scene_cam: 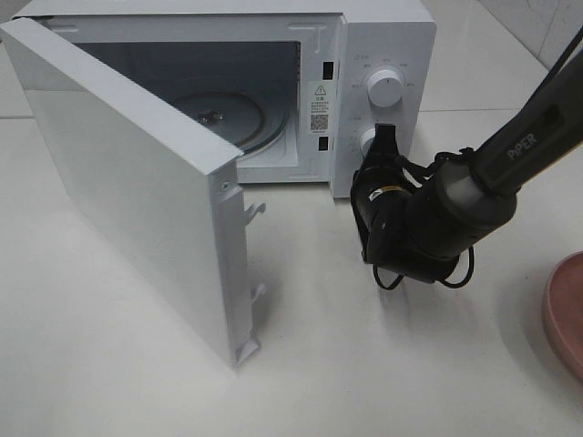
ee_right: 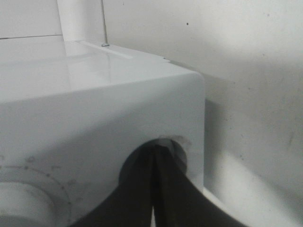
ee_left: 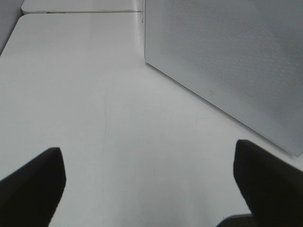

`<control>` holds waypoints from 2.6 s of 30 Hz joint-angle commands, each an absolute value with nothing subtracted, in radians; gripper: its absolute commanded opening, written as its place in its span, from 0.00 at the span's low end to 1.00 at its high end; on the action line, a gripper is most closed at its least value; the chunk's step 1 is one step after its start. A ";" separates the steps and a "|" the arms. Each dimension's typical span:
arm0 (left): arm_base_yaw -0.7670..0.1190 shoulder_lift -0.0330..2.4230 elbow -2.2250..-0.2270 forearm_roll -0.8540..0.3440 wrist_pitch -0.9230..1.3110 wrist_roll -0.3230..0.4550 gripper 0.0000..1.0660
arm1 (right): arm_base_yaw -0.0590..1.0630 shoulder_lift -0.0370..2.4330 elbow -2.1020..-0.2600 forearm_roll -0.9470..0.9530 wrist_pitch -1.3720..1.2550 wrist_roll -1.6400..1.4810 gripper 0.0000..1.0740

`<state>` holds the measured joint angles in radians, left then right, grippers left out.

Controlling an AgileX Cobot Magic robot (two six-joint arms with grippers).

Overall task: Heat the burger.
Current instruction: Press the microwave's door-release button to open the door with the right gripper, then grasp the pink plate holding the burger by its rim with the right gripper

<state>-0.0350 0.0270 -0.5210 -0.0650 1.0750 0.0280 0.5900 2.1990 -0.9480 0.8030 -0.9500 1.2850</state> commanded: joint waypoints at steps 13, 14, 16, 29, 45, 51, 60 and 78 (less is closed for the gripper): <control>-0.035 0.023 -0.519 -0.073 1.073 0.027 0.83 | 0.561 2.096 -0.892 0.751 -0.865 1.191 0.00; -0.035 0.023 -0.519 -0.073 1.073 0.027 0.83 | 0.562 2.092 -0.886 0.750 -0.852 1.187 0.00; -0.035 0.023 -0.519 -0.073 1.073 0.027 0.83 | 0.562 2.085 -0.875 0.750 -0.825 1.169 0.00; -0.035 0.023 -0.519 -0.073 1.073 0.027 0.83 | 0.562 1.985 -0.805 0.747 -0.624 1.020 0.00; -0.035 0.023 -0.519 -0.073 1.073 0.027 0.83 | 0.559 1.758 -0.754 0.745 -0.182 0.322 0.03; -0.035 0.023 -0.519 -0.073 1.073 0.027 0.83 | 0.559 1.697 -0.754 0.726 0.000 0.122 0.04; -0.035 0.023 -0.519 -0.073 1.073 0.027 0.83 | 0.559 1.647 -0.764 0.425 0.260 0.090 0.06; -0.035 0.023 -0.519 -0.073 1.073 0.027 0.83 | 0.551 1.500 -0.793 0.060 0.678 0.080 0.16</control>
